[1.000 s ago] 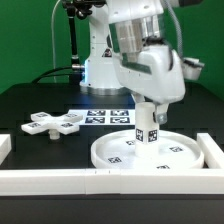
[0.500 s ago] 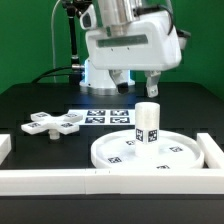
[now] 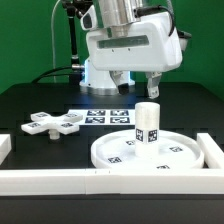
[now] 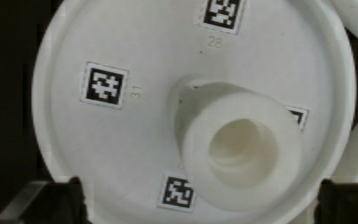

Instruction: Assemble round table

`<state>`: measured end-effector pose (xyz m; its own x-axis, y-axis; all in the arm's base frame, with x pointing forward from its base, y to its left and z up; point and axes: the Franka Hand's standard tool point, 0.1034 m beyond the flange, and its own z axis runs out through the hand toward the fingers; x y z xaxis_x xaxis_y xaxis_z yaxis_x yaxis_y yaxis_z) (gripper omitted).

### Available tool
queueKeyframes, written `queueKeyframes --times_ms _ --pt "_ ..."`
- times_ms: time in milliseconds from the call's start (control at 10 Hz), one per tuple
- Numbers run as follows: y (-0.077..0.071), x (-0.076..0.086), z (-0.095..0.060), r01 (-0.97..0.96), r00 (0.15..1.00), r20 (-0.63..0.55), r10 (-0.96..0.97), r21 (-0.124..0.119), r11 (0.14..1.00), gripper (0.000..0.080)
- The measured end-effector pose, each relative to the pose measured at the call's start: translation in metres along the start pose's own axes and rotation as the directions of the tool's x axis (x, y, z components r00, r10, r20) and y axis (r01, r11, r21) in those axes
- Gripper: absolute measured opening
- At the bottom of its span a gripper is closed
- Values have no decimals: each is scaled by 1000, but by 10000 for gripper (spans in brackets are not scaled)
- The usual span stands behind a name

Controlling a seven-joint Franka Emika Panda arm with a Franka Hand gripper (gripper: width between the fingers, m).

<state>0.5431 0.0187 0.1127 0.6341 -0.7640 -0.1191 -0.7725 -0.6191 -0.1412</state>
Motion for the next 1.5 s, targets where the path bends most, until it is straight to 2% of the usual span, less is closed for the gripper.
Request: queueKeyframes --times_ms 100,200,400,700,800,1000,1100,1200,1300,1500 --pt "7 1 -6 107 994 -6 -107 4 994 649" --pt "23 4 -15 238 971 -11 -237 5 971 649" --pt "52 11 -19 371 929 -8 -370 7 929 649" --pt "51 10 -17 399 917 -6 -399 5 917 649" --pt "51 10 -17 512 859 -5 -512 2 859 649" --pt "54 19 -13 814 577 -25 -816 -65 578 649" --pt "55 22 -9 884 462 -9 -887 -70 462 649" --pt "52 25 -9 915 396 -2 -918 -77 395 649" --pt "53 25 -9 932 356 1 -934 -78 355 649" --pt "54 26 -9 973 219 14 -976 -77 217 649"
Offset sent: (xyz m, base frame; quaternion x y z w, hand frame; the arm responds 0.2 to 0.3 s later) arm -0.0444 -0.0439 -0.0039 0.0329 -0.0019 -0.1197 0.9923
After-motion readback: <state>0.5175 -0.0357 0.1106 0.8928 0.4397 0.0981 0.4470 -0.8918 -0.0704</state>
